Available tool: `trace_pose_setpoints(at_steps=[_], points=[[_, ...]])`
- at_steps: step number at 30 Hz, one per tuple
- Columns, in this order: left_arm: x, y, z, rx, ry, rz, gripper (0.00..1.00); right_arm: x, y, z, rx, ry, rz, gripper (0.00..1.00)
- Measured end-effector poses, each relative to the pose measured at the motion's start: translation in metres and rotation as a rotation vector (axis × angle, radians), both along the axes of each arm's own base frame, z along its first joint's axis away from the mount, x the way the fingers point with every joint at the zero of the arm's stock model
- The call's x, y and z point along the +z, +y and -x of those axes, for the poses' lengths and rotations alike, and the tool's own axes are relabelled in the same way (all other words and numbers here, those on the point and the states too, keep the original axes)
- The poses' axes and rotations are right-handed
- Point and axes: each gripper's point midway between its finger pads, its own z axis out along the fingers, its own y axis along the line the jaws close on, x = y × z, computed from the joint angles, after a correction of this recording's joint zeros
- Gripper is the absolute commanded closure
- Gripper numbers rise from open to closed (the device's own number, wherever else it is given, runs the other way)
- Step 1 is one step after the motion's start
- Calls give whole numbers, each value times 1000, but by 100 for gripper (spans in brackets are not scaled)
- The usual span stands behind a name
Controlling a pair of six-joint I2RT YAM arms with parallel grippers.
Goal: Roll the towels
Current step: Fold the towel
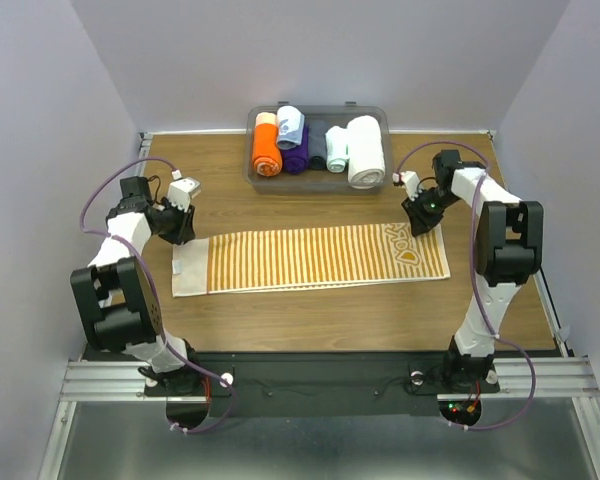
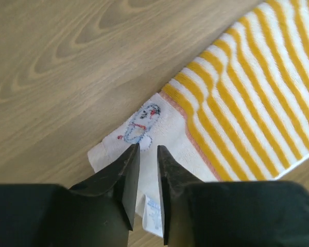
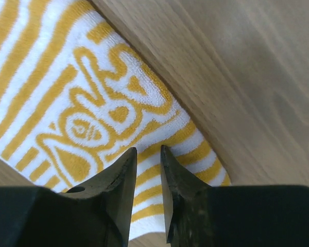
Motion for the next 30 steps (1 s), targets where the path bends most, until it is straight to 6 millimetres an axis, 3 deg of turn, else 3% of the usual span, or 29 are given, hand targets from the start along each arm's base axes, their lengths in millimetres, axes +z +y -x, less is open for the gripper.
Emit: trace_pose_setpoints(at_steps=[4,9,16,20,24,30], points=[[-26,4,-8,75,62,34,82,-20,-4,9,-22,47,22,70],[-32,6,-11,133,65,46,86,-22,-6,7,-37,40,32,71],[-36,30,-31,252,8,-23,83,-23,-9,4,-49,30,49,71],[-41,38,-34,262,22,-27,75,-23,-10,4,-54,31,55,71],[-21,30,-30,182,-3,11,72,-21,-9,5,-67,32,48,71],[33,6,-19,84,-90,52,86,-5,-8,6,-81,-7,43,70]])
